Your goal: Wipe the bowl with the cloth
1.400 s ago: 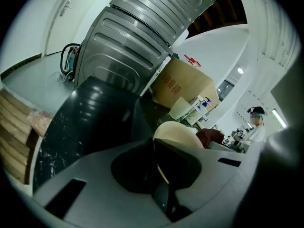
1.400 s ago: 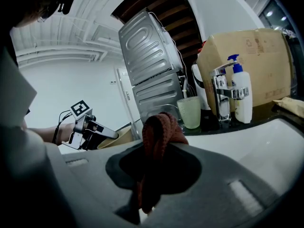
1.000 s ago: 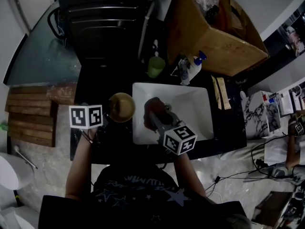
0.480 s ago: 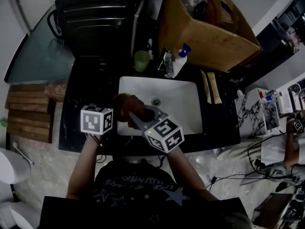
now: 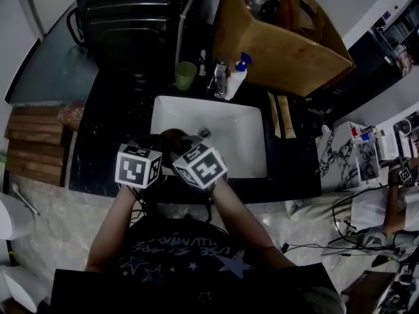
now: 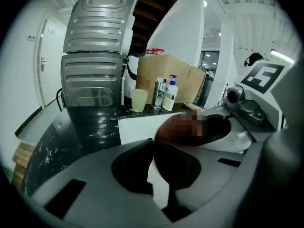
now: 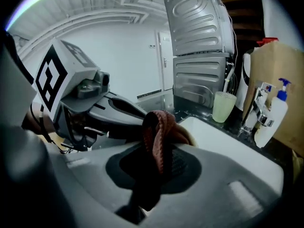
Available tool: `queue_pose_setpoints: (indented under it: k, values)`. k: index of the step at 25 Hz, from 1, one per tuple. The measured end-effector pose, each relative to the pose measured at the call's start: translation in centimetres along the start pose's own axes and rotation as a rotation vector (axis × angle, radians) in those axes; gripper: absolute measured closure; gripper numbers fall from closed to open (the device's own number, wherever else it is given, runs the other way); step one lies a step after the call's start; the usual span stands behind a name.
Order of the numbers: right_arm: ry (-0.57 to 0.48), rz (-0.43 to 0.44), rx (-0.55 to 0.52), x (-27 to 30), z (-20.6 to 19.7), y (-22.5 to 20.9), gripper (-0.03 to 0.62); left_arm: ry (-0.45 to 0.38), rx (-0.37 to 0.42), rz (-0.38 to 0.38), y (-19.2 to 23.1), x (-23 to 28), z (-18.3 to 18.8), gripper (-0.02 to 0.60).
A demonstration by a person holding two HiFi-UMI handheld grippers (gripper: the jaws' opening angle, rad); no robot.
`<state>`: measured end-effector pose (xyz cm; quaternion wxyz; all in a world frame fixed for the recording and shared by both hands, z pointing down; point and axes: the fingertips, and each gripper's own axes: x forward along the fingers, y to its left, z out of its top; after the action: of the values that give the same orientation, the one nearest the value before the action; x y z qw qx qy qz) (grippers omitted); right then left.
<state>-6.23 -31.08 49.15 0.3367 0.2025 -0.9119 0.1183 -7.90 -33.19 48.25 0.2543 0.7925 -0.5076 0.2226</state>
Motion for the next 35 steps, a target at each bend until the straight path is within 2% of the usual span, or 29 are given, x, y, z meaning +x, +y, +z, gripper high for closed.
queue_pose_setpoints:
  k: [4,9,15,20,23,26,31,35]
  values:
    - [-0.049,-0.004,-0.001,0.2,0.1,-0.3,0.537,0.001,-0.022,0.004,-0.4,-0.2,-0.7,0.560]
    - [-0.030,-0.085,0.009,-0.1,-0.4,-1.7,0.537,-0.015,-0.038,0.022,-0.6,-0.2,-0.7,0.560]
    - [0.018,-0.155,-0.083,-0.6,-0.5,-2.2,0.537,-0.036,-0.034,0.026,-0.4,-0.4,-0.4,0.560]
    - [0.110,-0.229,-0.213,-1.3,-0.7,-2.3,0.537,-0.083,0.008,0.035,-0.9,-1.3,0.7,0.560]
    - [0.172,-0.235,-0.249,-1.4,-1.0,-2.1,0.537,-0.093,0.035,0.038,-0.9,-1.7,1.3,0.560]
    - [0.190,-0.167,-0.200,-1.2,-1.3,-1.4,0.537,-0.084,0.049,0.024,-0.7,-1.7,1.1,0.560]
    - [0.182,0.010,-0.028,-0.2,-2.3,0.3,0.539,-0.084,0.068,0.031,-0.3,-2.0,0.9,0.560]
    - [0.063,0.197,0.153,0.3,-0.8,3.0,0.539,-0.095,0.058,0.047,0.2,-2.7,0.7,0.558]
